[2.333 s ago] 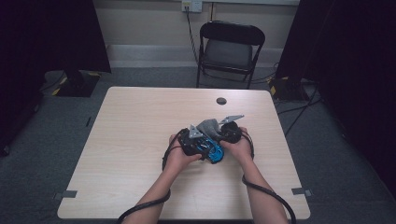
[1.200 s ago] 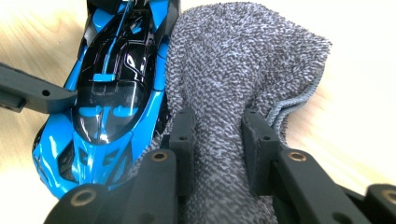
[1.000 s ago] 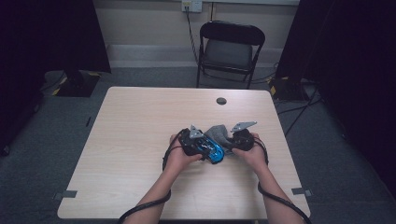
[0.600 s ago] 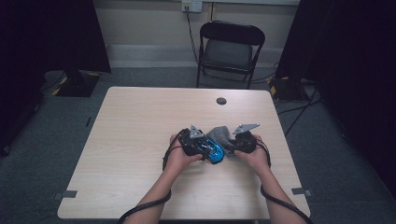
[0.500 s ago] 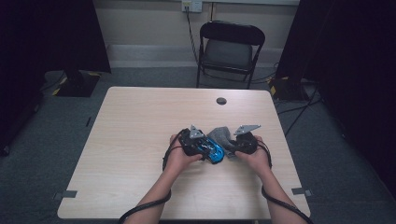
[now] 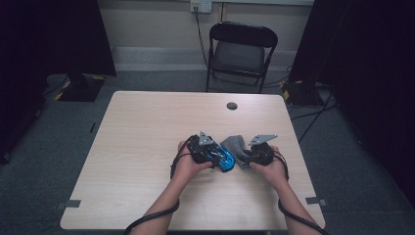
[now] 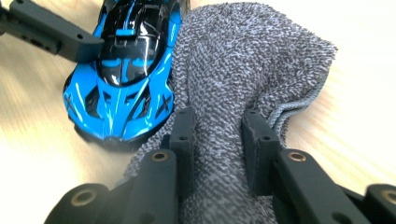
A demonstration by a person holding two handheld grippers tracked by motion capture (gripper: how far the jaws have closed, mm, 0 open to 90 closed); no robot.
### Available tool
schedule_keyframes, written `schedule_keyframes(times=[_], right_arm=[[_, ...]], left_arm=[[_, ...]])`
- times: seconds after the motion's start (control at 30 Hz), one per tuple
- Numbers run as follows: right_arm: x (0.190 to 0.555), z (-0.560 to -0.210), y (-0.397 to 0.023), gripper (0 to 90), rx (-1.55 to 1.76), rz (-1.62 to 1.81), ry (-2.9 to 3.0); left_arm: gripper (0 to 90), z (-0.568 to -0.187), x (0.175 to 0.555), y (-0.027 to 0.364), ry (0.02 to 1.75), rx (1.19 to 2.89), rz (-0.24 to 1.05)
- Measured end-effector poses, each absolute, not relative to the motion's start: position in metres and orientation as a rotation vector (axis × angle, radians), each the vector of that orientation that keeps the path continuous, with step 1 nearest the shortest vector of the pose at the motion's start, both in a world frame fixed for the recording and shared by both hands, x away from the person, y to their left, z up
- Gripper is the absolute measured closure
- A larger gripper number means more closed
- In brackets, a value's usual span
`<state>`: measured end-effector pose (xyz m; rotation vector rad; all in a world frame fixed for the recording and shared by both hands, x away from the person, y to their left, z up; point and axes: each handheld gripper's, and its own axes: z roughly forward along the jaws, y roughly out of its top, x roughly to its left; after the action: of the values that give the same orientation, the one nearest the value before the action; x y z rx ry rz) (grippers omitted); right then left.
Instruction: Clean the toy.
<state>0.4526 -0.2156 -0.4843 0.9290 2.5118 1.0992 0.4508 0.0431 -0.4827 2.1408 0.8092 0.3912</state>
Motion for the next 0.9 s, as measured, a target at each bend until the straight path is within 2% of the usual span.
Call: schedule_keyframes(times=[0.9], right_arm=[[0.414, -0.485, -0.238, 68.6, 0.925, 1.146, 2.526]], left_arm=[[15.6, -0.481, 0.450, 0.040, 0.816, 2.154, 0.384]])
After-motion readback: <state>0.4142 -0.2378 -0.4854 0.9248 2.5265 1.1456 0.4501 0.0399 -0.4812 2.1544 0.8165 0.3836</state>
